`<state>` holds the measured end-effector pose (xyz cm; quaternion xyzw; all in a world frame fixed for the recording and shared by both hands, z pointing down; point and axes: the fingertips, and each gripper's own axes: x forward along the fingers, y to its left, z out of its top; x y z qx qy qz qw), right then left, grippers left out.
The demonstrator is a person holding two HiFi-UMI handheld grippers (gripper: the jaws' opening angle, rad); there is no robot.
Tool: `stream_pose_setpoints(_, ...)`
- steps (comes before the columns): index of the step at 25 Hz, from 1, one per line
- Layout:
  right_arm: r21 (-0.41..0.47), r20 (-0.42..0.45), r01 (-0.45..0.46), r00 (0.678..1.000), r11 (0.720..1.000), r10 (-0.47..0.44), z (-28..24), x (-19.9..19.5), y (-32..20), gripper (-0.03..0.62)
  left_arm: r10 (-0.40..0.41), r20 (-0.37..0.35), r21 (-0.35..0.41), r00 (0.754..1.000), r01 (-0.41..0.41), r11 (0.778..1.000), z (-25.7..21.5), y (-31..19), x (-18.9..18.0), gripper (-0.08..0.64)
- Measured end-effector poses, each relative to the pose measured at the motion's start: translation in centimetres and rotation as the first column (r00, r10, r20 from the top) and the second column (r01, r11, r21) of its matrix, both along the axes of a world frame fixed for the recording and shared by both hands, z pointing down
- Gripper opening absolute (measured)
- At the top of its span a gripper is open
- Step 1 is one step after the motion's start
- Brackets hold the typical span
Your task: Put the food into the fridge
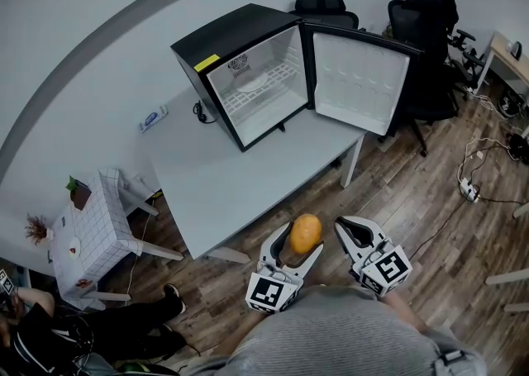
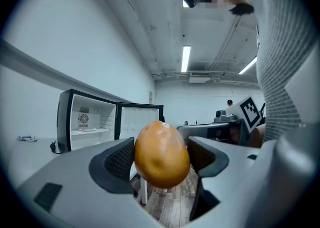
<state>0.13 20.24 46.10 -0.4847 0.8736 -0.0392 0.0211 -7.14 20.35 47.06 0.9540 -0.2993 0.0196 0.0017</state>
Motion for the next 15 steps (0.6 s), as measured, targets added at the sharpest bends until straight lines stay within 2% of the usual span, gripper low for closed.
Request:
stream_pose_setpoints(2, -0.005, -0.016, 0.013, 1.0, 1.0, -0.013, 0.22, -0.41, 0.12, 0.014, -0.001, 0.021, 0.006, 1.0, 0.001, 1.0, 0.15, 0.03, -0.22, 0.341)
stream_pose_setpoints(5, -0.006, -0.028, 0.034, 0.999, 0.999, -0.034, 0.19, -0.98, 0.1, 0.014, -0.009, -0.044, -0.006, 0.999, 0.009, 1.0, -0.51, -0.07, -0.3, 0.341)
stream_pose_setpoints(8, -0.002, -0.025, 0.017, 1.0, 1.0, -0.017, -0.01, -0.84, -0.13, 0.014, -0.01, -0.011, -0.003, 1.0, 0.01, 1.0, -0.12, 0.07, -0.57, 0.341)
stream_pose_setpoints(11, -0.001, -0.026, 0.018, 1.0, 1.0, -0.018, 0.0, -0.76, -0.14, 0.014, -0.011, -0.039, -0.01, 0.999, 0.011, 1.0, -0.44, 0.26, -0.31, 0.341)
stream_pose_setpoints(14, 0.0, -0.025, 0.016, 1.0, 1.0, -0.016, 0.01, -0.62, -0.24, 0.014, -0.009, 0.0, 0.002, 1.0, 0.009, 1.0, -0.05, 0.27, -0.34, 0.341)
stream_pose_setpoints(15, 0.0, -0.024, 0.015, 1.0, 1.0, -0.015, 0.01, -0.53, -0.24, 0.014, -0.011, -0.011, -0.001, 1.0, 0.011, 1.0, -0.2, 0.28, -0.27, 0.341)
